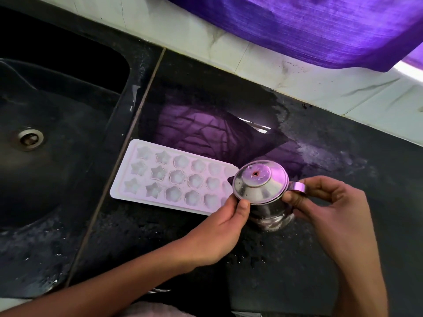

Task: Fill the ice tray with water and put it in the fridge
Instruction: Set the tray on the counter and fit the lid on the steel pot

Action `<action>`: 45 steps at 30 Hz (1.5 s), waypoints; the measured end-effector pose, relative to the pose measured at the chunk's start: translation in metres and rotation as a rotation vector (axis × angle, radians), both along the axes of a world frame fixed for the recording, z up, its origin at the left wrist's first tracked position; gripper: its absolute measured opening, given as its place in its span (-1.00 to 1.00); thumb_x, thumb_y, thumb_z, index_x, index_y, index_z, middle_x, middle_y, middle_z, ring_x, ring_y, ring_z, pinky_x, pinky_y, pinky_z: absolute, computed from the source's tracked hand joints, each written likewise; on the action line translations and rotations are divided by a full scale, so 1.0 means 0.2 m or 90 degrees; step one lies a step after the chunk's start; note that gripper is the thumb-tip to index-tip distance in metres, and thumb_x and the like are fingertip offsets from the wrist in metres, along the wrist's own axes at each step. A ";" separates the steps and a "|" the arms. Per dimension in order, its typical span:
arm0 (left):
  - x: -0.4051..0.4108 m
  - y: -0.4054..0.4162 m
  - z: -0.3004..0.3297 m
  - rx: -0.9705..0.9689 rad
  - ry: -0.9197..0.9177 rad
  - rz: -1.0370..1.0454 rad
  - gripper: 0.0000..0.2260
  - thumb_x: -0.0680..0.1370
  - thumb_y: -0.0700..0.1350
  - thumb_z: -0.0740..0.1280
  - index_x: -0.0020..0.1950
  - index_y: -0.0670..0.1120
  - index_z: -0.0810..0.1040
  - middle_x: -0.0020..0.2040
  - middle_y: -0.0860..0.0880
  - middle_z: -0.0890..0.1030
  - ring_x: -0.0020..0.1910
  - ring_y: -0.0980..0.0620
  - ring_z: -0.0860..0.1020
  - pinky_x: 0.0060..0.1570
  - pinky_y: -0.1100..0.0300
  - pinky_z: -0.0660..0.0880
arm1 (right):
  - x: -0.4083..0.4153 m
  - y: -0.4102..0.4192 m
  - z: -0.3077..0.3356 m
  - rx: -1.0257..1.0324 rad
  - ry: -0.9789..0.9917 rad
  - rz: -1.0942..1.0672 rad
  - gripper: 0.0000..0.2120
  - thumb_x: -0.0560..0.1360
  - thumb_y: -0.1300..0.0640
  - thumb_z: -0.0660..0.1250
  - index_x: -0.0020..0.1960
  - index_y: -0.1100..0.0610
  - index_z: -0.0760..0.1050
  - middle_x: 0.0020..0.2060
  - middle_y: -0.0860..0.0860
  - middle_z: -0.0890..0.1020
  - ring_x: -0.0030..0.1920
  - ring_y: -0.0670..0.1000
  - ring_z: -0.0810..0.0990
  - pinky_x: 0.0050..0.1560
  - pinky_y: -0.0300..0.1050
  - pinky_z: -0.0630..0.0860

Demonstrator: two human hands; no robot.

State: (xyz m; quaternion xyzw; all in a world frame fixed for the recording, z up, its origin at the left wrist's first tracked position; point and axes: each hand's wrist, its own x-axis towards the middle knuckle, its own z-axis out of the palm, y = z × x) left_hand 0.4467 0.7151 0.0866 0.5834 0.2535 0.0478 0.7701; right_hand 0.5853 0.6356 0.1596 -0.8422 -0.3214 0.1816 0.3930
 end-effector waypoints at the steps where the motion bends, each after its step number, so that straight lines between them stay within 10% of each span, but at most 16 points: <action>1: 0.00 0.00 0.00 -0.008 0.009 -0.003 -0.76 0.62 0.10 -0.05 0.27 0.35 0.09 0.07 0.60 0.14 -0.04 0.76 0.05 -0.10 0.80 0.04 | 0.00 0.00 0.00 -0.006 -0.004 0.002 -0.78 0.24 0.22 0.55 -0.24 -0.05 0.62 -0.31 -0.10 0.70 -0.25 -0.06 0.68 -0.14 0.05 0.64; 7: -0.01 0.01 -0.01 -0.022 0.020 -0.013 -0.62 0.62 0.11 -0.06 0.45 0.27 0.05 0.08 0.57 0.13 0.26 0.48 0.09 -0.13 0.81 0.03 | -0.01 0.00 -0.01 -0.015 0.000 -0.006 -0.78 0.23 0.17 0.55 -0.23 -0.09 0.62 -0.30 -0.12 0.69 -0.25 -0.08 0.68 -0.12 0.03 0.63; 21: -0.01 0.01 0.01 -0.018 0.012 -0.019 -0.60 0.61 0.14 -0.08 0.46 0.26 0.06 0.11 0.53 0.15 0.28 0.41 0.13 0.03 0.63 0.12 | -0.01 -0.02 0.01 -0.011 -0.018 -0.008 -0.85 0.22 0.18 0.56 -0.29 0.03 0.62 -0.30 -0.10 0.70 -0.23 -0.06 0.68 -0.09 0.10 0.63; 29: -0.01 0.00 0.02 0.010 -0.008 -0.036 -0.59 0.61 0.13 -0.07 0.47 0.25 0.04 0.06 0.60 0.12 0.10 0.66 0.09 -0.13 0.81 0.05 | -0.02 -0.02 0.02 0.023 0.006 -0.008 -0.77 0.12 -0.01 0.48 -0.22 -0.08 0.61 -0.28 -0.12 0.70 -0.23 -0.09 0.68 -0.16 -0.06 0.65; 37: 0.00 -0.01 0.05 0.030 -0.077 -0.004 -0.55 0.54 0.17 -0.03 0.43 0.31 -0.01 0.25 0.60 0.09 0.25 0.66 0.04 0.30 0.58 0.05 | 0.01 -0.05 -0.01 0.115 0.086 -0.037 -0.85 0.20 0.22 0.49 -0.25 0.15 0.58 -0.33 -0.05 0.69 -0.29 -0.11 0.64 -0.28 -0.28 0.61; 45: -0.01 -0.06 0.04 0.024 -0.050 -0.045 -0.56 0.60 0.09 -0.05 0.47 0.20 -0.08 0.26 0.53 0.07 0.10 0.78 -0.01 0.07 0.76 -0.02 | 0.01 -0.09 0.00 0.074 0.038 0.012 -0.77 0.24 0.28 0.51 -0.27 -0.04 0.62 -0.30 -0.11 0.70 -0.26 -0.14 0.66 -0.26 -0.29 0.61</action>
